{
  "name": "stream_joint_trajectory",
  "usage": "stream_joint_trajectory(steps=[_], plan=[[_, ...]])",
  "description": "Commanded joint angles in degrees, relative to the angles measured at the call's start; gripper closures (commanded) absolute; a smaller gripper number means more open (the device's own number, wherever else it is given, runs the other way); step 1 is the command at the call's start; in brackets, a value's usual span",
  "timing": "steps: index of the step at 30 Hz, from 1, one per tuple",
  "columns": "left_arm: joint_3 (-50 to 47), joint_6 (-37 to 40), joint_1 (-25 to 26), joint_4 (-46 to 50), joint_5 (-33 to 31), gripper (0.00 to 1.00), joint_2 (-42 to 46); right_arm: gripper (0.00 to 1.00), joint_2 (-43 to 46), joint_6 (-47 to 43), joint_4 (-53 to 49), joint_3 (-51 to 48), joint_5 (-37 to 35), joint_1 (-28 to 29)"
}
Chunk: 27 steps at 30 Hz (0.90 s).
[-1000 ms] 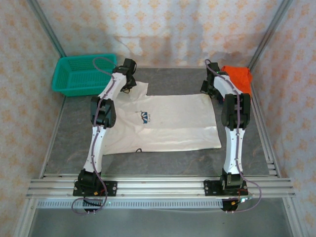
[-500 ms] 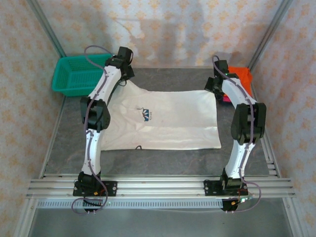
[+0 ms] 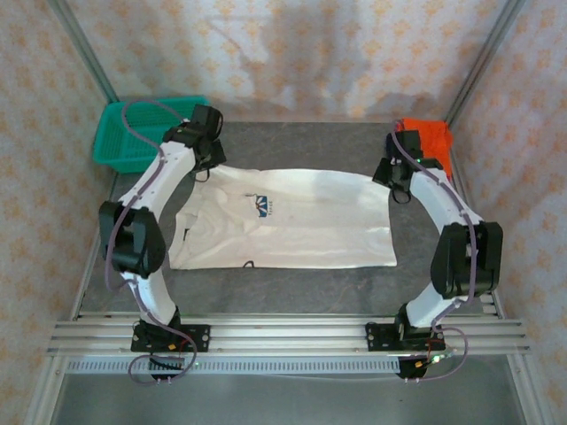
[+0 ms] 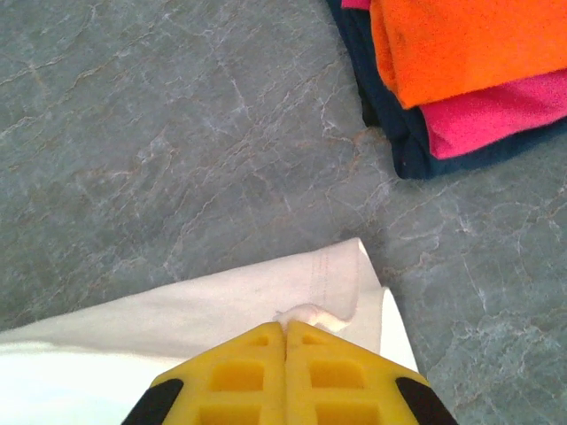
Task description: Fold and stack the t-shirts
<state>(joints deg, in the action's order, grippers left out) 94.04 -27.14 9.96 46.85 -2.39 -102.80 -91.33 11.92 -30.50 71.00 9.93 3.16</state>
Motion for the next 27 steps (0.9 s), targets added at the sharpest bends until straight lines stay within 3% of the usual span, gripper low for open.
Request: stream_joint_trajectory(steps=[1, 13, 27], plan=[[-5.1, -1.6, 0.8, -1.6, -2.7, 1.00, 5.8, 1.00, 3.5, 0.2, -0.2, -3.2, -0.4, -0.2], [-22.1, -8.1, 2.2, 3.4, -5.8, 1.00, 23.8, 1.00, 11.3, -0.4, -2.9, -11.8, -0.5, -0.2], [-34.4, -9.4, 2.5, 8.2, -4.5, 1.00, 32.6, 1.00, 14.7, 0.6, -4.3, -18.1, -0.6, -0.2]])
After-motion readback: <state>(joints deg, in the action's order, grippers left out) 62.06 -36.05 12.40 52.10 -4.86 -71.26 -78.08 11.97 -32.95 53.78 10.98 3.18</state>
